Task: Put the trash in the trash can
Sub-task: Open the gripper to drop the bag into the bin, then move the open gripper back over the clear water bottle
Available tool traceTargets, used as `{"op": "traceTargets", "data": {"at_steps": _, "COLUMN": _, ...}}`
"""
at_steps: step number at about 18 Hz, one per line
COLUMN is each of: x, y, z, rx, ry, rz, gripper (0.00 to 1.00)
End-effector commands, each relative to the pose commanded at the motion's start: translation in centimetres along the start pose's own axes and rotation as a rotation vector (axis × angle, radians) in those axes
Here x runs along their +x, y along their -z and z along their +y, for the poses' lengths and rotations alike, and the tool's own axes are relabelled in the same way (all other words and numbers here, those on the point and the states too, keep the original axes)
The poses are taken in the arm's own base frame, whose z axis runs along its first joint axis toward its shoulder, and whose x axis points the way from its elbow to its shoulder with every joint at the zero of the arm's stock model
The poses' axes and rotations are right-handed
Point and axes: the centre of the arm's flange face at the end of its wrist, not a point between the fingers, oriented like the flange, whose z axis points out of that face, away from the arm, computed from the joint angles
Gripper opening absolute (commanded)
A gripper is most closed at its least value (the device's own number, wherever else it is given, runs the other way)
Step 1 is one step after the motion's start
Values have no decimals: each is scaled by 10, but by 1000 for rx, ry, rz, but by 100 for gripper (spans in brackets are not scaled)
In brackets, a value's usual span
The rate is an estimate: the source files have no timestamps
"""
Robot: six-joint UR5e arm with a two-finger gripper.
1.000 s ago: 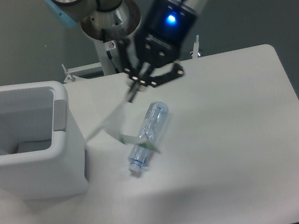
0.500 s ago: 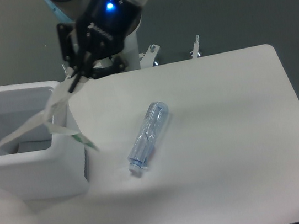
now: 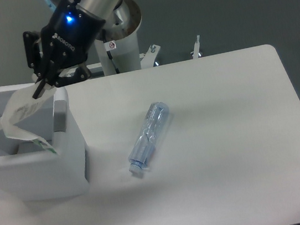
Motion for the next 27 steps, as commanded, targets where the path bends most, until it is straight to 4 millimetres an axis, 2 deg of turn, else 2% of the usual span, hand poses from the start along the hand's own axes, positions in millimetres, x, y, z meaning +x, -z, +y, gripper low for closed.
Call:
{"op": "traceTargets", "data": {"at_steps": 5, "x": 4, "y": 1, "z": 2, "rx": 2, "ry": -13, "rz": -7, "gripper": 100}}
{"op": "traceTargets", "data": {"at_steps": 8, "x": -10, "y": 4, "z": 4, "rx": 13, "ry": -18, "rz": -31, "gripper": 100}}
{"op": "traceTargets", "data": {"at_steps": 9, "x": -21, "y": 11, "z": 9, "rx": 21, "ry": -7, "rz": -51, "gripper": 100}}
{"op": "traceTargets", "data": {"at_steps": 11, "x": -65, "y": 27, "z": 33, "rx": 26, "ry": 69, "rz": -93, "gripper": 100}}
{"op": "traceTargets", "data": {"at_steps": 18, "x": -193, "y": 48, "z": 119, "rx": 29, "ry": 285, "rz": -141, "gripper": 100}}
{"op": "traceTargets", "data": {"at_steps": 23, "x": -245, "y": 45, "z": 165, "rx": 20, "ry": 380, "rz": -136, "gripper": 100}}
{"op": "traceTargets", "data": {"at_steps": 25, "x": -256, "y": 45, "z": 183, "rx": -87, "ry": 400, "rz": -189, "gripper": 100}}
{"op": "traceTargets", "data": {"at_steps": 27, "x": -267, "y": 32, "z": 204, "rx": -211, "ry": 420, "rz": -221, "gripper": 100}}
